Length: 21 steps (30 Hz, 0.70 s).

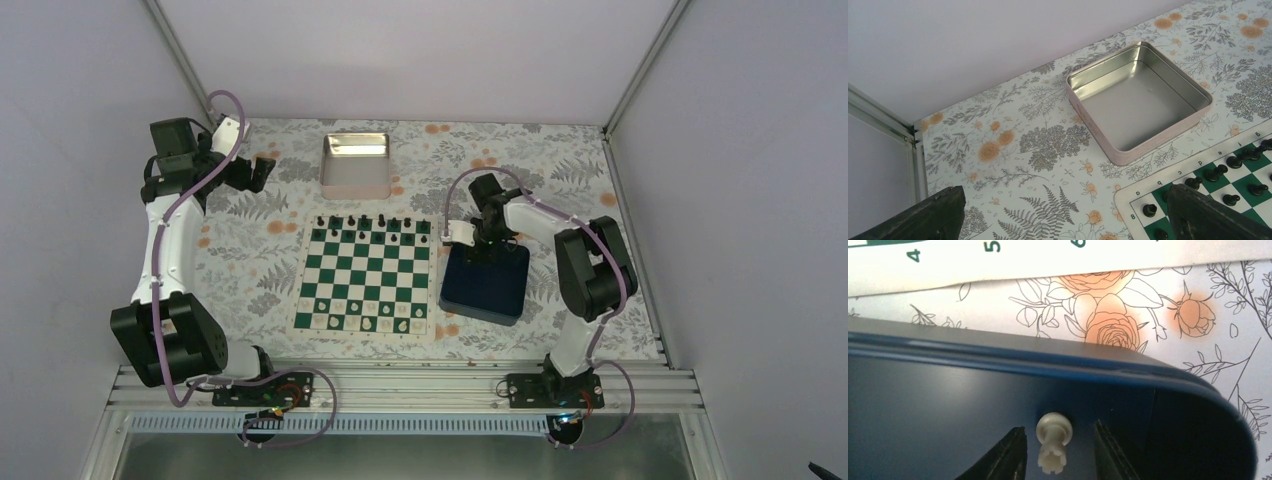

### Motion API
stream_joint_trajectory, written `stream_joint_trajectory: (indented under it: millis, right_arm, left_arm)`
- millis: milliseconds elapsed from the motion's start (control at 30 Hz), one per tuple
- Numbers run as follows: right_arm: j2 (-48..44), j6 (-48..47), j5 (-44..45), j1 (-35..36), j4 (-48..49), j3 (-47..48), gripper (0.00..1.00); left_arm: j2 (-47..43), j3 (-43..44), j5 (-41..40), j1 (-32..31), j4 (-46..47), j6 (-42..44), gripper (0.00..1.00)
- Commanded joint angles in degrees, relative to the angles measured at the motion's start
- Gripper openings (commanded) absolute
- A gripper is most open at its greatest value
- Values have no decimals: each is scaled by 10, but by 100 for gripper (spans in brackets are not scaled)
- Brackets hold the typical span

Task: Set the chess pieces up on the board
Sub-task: Pick up the chess piece from the storage box.

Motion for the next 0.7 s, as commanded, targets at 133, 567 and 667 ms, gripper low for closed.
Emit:
stream_joint_trajectory:
  millis: [133, 567, 667]
  right_arm:
    - [13, 6, -1, 8, -1, 25, 24]
    - [-30, 10, 16, 18, -84, 72, 10]
    - [-40, 15, 23, 35, -121, 113, 10]
  left_arm:
    - [-10, 1, 5, 4, 0, 9, 100]
    - [-7, 7, 9, 4, -7, 17, 100]
    - [-5, 15, 8, 7, -14, 23, 100]
